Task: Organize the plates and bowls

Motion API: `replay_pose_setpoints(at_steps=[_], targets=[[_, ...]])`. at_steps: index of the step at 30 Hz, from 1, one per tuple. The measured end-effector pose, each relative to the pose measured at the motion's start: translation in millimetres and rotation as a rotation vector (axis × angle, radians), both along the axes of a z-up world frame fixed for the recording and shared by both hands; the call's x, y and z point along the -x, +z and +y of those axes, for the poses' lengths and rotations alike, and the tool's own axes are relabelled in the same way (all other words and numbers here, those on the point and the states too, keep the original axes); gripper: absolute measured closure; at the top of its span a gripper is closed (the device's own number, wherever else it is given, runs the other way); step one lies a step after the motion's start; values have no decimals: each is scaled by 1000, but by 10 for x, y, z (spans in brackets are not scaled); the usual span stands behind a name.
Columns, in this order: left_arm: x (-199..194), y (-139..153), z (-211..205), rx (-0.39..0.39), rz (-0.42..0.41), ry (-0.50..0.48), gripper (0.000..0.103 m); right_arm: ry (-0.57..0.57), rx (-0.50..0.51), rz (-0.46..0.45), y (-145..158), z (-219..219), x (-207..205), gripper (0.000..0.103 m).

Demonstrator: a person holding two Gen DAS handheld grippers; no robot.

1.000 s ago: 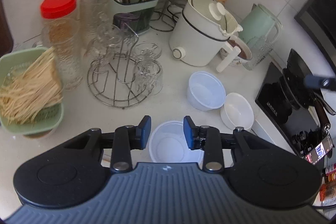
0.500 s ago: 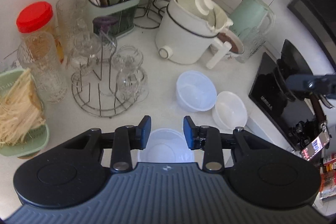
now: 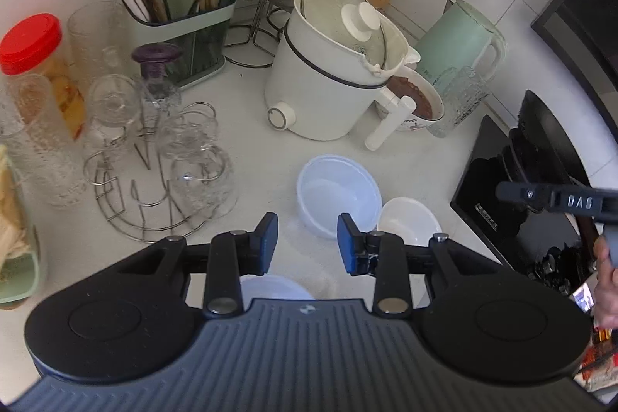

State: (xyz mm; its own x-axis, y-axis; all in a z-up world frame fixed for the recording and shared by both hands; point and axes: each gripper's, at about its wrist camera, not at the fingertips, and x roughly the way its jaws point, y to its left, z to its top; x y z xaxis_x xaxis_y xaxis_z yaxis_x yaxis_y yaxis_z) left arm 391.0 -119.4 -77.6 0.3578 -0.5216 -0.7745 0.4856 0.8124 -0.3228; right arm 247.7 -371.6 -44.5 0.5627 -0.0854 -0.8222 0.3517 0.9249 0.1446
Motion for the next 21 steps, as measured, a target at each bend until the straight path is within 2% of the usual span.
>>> replay_pose_setpoints(at_steps=[5, 8, 10, 12, 16, 19, 21], targets=[[-31, -129, -220, 20, 6, -15, 60, -26, -40, -16, -214, -60, 27, 77], [-86, -260, -312, 4, 10, -19, 59, -43, -38, -21, -357, 0, 51, 77], [-140, -361, -353, 8, 27, -25, 59, -78, -79, 3, -484, 13, 44, 77], [-190, -465, -409, -7, 29, -26, 59, -90, -105, -15, -583, 28, 38, 77], [-329, -653, -446, -12, 58, 5, 59, -58, -48, -50, -732, 108, 2, 77], [-438, -747, -489, -11, 74, 19, 59, -73, -88, -42, -839, 54, -70, 77], [-508, -803, -527, -13, 81, 26, 59, -57, -76, -41, -893, 34, -144, 77]])
